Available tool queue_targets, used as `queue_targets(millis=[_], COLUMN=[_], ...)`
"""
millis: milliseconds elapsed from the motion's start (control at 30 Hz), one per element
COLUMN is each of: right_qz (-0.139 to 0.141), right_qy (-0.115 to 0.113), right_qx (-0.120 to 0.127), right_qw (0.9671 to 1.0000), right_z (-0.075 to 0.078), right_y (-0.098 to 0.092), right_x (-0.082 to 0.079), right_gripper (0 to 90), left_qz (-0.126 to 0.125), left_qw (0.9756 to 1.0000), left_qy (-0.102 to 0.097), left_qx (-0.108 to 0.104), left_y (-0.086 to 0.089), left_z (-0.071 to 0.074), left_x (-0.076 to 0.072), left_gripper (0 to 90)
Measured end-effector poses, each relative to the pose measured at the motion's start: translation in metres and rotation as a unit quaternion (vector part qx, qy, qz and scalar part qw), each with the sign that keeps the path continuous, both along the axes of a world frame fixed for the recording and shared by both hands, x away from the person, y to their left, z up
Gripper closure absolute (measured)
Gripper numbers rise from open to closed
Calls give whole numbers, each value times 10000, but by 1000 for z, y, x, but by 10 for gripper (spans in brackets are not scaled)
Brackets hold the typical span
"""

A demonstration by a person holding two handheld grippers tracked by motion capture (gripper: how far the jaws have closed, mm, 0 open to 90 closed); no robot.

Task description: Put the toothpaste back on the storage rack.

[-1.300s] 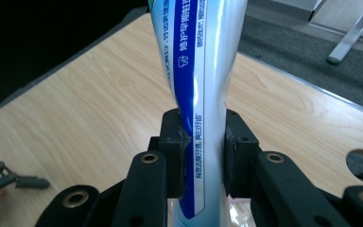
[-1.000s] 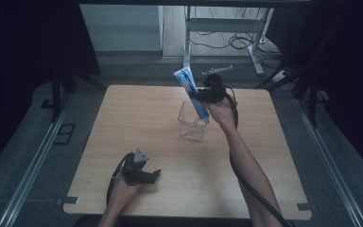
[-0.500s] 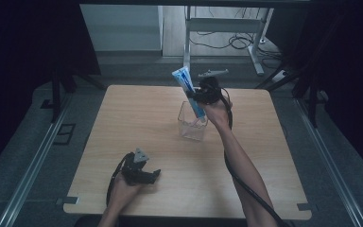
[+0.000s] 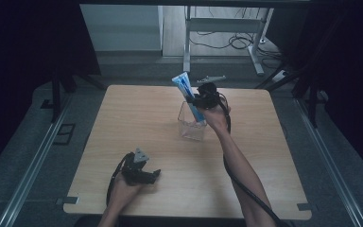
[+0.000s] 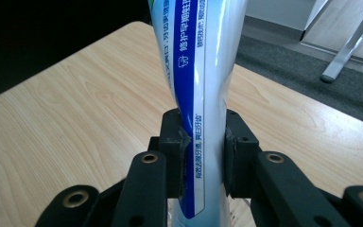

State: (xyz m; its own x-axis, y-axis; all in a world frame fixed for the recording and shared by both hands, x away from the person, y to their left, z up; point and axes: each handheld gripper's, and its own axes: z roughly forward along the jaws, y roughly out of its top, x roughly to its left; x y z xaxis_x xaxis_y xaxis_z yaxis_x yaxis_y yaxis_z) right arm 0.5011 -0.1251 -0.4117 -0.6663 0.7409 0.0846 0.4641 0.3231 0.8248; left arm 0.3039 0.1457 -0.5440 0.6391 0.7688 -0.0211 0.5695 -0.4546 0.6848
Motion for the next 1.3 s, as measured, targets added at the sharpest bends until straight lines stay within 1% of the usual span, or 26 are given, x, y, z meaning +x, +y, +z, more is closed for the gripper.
queue_targets(millis=[33,133,167,433,500,700,733,833,867,900,1033,1067,1233,1300], right_qz=[3,-6,-2,44,52,133,130,146,170,206,212,228,285,314], right_qy=[15,43,75,148,171,210,185,213,235,310,317,375,492,495], right_qx=[-37,-43,-26,-84,-107,-137,-125,-87,-74,-52,-32,5,89,81], right_qw=[10000,10000,10000,9998,9998,9996,9997,9996,9996,9993,9993,9990,9983,9982], right_z=[-4,-8,-12,-23,-29,-32,-33,-33,-34,-34,-35,-35,-39,-39], right_y=[0,-1,-1,1,2,2,2,1,0,-1,-3,-4,-9,-9], right_x=[-1,-1,-1,-3,-4,-5,-6,-6,-6,-6,-7,-7,-7,-7], right_gripper=[727,727,727,724,722,715,714,712,709,704,699,692,667,657], left_qz=[2,2,2,-1,1,0,1,3,4,2,3,4,3,2], left_qw=[10000,10000,10000,10000,10000,10000,10000,10000,10000,10000,10000,10000,10000,10000], left_qy=[-1,-1,-2,-2,-2,3,3,1,-1,-3,-2,-3,-4,-4], left_qx=[1,-1,-2,-6,-6,-4,-5,-6,-3,-2,-3,-4,-7,-6], left_y=[0,0,0,0,0,0,0,0,0,0,0,0,0,0], left_z=[0,0,0,0,0,0,0,0,0,0,0,0,0,0], left_x=[0,0,0,0,0,0,0,0,0,0,0,0,0,0], left_gripper=[130,130,130,130,130,130,130,130,130,130,130,130,130,130])
